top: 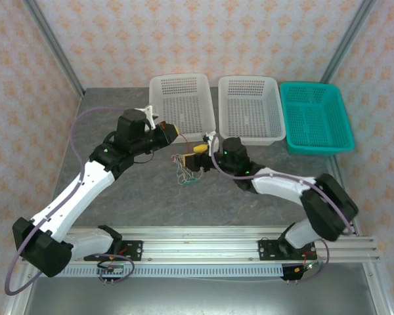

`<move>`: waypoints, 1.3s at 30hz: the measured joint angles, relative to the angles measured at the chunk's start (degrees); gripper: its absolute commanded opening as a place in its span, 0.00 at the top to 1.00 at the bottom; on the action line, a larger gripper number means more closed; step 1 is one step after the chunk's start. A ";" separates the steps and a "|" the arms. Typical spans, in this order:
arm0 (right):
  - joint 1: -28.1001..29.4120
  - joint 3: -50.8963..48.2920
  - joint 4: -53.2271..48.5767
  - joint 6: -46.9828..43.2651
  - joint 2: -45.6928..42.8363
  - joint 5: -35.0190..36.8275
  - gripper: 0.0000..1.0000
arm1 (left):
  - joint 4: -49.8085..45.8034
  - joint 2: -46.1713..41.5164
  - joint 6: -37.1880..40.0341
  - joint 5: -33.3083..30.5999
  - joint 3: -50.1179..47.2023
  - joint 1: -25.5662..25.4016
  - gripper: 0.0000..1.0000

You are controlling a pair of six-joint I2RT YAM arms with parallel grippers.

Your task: Untangle the cables

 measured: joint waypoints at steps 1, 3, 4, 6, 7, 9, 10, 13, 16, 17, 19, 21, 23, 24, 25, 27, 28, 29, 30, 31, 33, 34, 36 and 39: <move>0.24 0.02 1.03 0.48 2.82 -0.11 0.21 | 0.63 0.11 -0.17 0.48 0.00 -0.33 1.00; 0.96 0.42 1.68 0.98 7.50 -0.26 0.22 | 1.75 0.24 -0.52 0.98 0.00 -0.70 1.00; 1.42 0.90 1.84 1.22 9.84 -0.28 0.25 | 2.16 0.39 -0.68 1.18 0.02 -0.74 1.00; 2.12 1.62 2.67 1.77 12.85 -0.09 0.38 | 2.40 0.66 -1.03 1.36 0.02 -0.83 1.00; 2.40 2.01 3.34 2.29 13.94 0.15 0.46 | 2.40 0.81 -1.14 1.33 0.02 -0.83 1.00; 2.64 2.91 4.24 3.65 15.43 0.81 0.59 | 2.38 1.09 -1.27 1.31 0.02 -0.83 1.00; 2.69 3.41 4.63 4.17 15.96 1.22 0.66 | 2.34 1.09 -1.29 1.29 0.02 -0.83 1.00; 2.69 4.04 5.46 5.53 16.61 2.64 0.87 | 1.70 1.07 -1.25 0.35 0.35 -0.79 1.00; 2.69 4.02 4.76 6.51 16.68 4.72 0.91 | -1.33 0.37 -0.94 -1.99 1.20 0.70 1.00; 2.69 4.00 4.24 6.69 16.68 5.46 0.89 | -2.99 -0.26 -0.70 -2.97 1.49 2.34 1.00; 2.69 3.74 3.43 6.91 16.52 6.56 0.83 | -5.70 -1.55 -0.04 -4.24 1.64 6.36 1.00; 2.82 2.80 2.67 7.10 15.32 7.76 0.81 | -8.57 -2.29 0.09 -4.13 1.64 11.43 1.00; 2.86 1.14 2.12 7.43 12.90 8.68 0.84 | -10.97 -2.27 0.07 -2.38 1.64 17.16 1.00; 2.84 0.42 2.05 7.67 11.85 8.85 0.85 | -12.04 -2.23 0.07 -1.29 1.64 19.65 1.00; 2.80 -0.39 2.05 8.00 10.69 8.98 0.85 | -13.22 -2.21 0.07 0.13 1.64 22.16 1.00; 2.69 -2.01 2.29 8.87 8.63 8.98 0.85 | -14.75 -2.21 0.04 2.95 1.64 26.45 1.00; 2.47 -3.17 2.71 9.53 7.48 8.92 0.85 | -15.56 -2.21 0.00 4.50 1.64 28.48 1.00; 2.19 -4.42 3.17 10.14 6.36 8.83 0.85 | -16.39 -2.21 -0.04 5.99 1.62 30.56 1.00; 1.77 -5.84 3.67 10.73 5.18 8.72 0.86 | -16.85 -2.27 -0.13 7.19 1.60 32.09 1.00; 1.29 -7.32 4.20 11.23 3.98 8.63 0.88 | -17.18 -2.40 -0.17 8.37 1.42 33.46 1.00; 0.46 -10.01 3.82 11.78 1.38 8.94 0.92 | -16.81 -2.99 -0.20 9.14 0.61 34.88 1.00; -0.50 -11.80 1.53 12.15 -0.15 10.14 0.96 | -14.78 -3.63 -0.31 8.37 0.09 36.28 1.00; -2.97 -15.32 -4.24 12.22 -1.31 11.67 1.00 | -9.94 -5.11 -0.68 7.87 -1.18 38.64 1.00; -4.33 -17.22 -10.73 11.82 -4.33 12.41 1.00 | -5.35 -6.69 0.11 7.15 -3.69 35.50 1.00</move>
